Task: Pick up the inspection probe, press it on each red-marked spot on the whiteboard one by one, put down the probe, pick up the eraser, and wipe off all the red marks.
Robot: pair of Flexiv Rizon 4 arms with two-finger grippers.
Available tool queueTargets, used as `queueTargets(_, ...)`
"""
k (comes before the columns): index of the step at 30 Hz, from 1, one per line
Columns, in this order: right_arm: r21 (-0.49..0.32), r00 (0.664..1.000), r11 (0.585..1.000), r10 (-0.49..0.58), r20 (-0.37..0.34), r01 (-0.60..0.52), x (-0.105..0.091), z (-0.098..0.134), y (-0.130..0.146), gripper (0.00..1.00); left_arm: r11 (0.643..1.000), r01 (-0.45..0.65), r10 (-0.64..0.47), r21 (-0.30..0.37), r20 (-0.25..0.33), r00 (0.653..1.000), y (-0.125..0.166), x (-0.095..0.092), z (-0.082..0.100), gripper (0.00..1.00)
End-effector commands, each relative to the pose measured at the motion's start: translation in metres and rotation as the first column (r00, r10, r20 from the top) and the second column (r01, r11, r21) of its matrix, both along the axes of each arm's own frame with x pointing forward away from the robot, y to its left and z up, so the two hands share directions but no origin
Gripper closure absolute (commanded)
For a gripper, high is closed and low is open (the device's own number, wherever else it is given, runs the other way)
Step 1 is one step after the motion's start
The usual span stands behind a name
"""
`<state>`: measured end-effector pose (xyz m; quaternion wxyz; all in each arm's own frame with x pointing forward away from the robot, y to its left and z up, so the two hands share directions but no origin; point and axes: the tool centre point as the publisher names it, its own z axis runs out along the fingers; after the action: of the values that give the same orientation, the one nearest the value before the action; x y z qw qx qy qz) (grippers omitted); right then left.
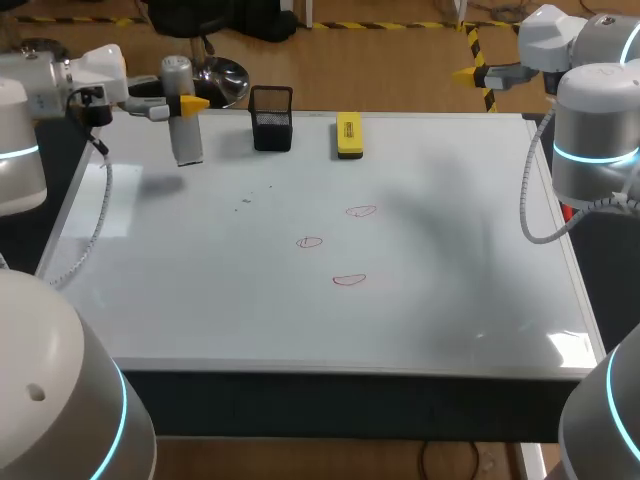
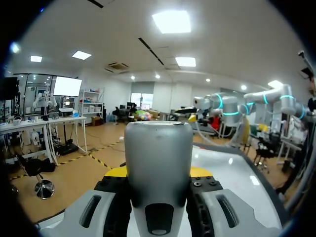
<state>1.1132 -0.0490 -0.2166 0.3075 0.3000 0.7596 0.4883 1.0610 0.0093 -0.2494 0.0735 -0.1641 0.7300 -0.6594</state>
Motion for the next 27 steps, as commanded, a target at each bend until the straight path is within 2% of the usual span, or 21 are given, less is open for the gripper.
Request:
queueTargets(1,-0.001,1.0,1.0,0.001,-0.001,-0.001,0.0,0.0,0.0,0.0,1.0,-0.003,0.003,0.001,0.0,1.0,0.0,-0.001,0.002,1.0)
queueTargets(6,-0.001,1.0,1.0,0.001,-0.001,-0.001,0.0,0.0,0.0,0.0,1.0,-0.003,0.003,0.001,0.0,1.0,0.0,-0.001,0.002,1.0)
queueTargets(10,-0.061,0.98,0.978,0.197,-0.019,-0.198,0.01,0.007,0.018,0.0,1.0,-0.003,0.003,0.001,0.0,1.0,0.0,-0.001,0.002,1.0)
queueTargets(14,-0.124,0.921,0.913,0.388,-0.034,-0.39,0.02,0.013,0.044,0.0,1.0,-0.003,0.003,0.001,0.0,1.0,0.0,-0.001,0.002,1.0)
queueTargets(17,-0.166,0.852,0.836,0.52,-0.06,-0.523,0.026,0.019,0.066,0.0,1.0,-0.003,0.003,0.001,0.0,1.0,0.0,-0.001,0.002,1.0)
queueTargets(20,-0.23,0.758,0.724,0.642,-0.12,-0.65,0.031,0.02,0.087,0.0,1.0,-0.003,0.003,0.001,0.0,1.0,0.0,-0.001,0.002,1.0)
queueTargets(24,-0.277,0.644,0.589,0.742,-0.186,-0.759,0.036,0.02,0.109,0.0,1.0,-0.003,0.003,0.001,0.0,1.0,0.0,-0.001,0.002,1.0)
queueTargets(27,-0.313,0.572,0.497,0.789,-0.225,-0.809,0.038,0.02,0.124,0.0,1.0,-0.003,0.003,0.001,0.0,1.0,0.0,-0.001,0.002,1.0)
